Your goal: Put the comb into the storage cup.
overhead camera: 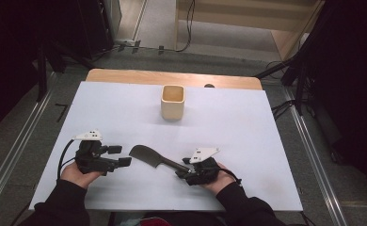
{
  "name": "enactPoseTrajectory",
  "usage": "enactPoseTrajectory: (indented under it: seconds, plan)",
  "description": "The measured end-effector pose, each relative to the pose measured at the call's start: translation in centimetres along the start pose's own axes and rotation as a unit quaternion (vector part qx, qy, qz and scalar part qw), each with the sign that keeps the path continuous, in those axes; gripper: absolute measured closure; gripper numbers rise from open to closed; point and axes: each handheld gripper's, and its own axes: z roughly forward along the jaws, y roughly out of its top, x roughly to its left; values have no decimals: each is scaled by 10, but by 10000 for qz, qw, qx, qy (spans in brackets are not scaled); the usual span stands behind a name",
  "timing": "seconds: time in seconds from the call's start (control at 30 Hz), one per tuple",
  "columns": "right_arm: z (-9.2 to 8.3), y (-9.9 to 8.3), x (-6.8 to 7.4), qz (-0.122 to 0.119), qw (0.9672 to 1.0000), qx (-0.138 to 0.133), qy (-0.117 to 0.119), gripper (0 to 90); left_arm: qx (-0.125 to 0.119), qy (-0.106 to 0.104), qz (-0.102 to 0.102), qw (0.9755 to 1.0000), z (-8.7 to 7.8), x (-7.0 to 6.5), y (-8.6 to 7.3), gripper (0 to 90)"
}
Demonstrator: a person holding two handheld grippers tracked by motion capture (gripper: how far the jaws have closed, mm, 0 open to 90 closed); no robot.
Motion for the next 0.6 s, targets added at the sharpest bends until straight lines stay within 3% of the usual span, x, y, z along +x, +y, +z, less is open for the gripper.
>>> enactPoseTrajectory:
  seconds: [0.17, 0.6]
  plan:
    - [1, 0, 5, -263, 9997, -1, -7, 543, 12, -3, 6, 10000, 0, 0, 0, 237]
    - [1, 0, 9, -267, 9996, 6, -38, 665, 46, 2, 5, 10000, 1, 1, 0, 237]
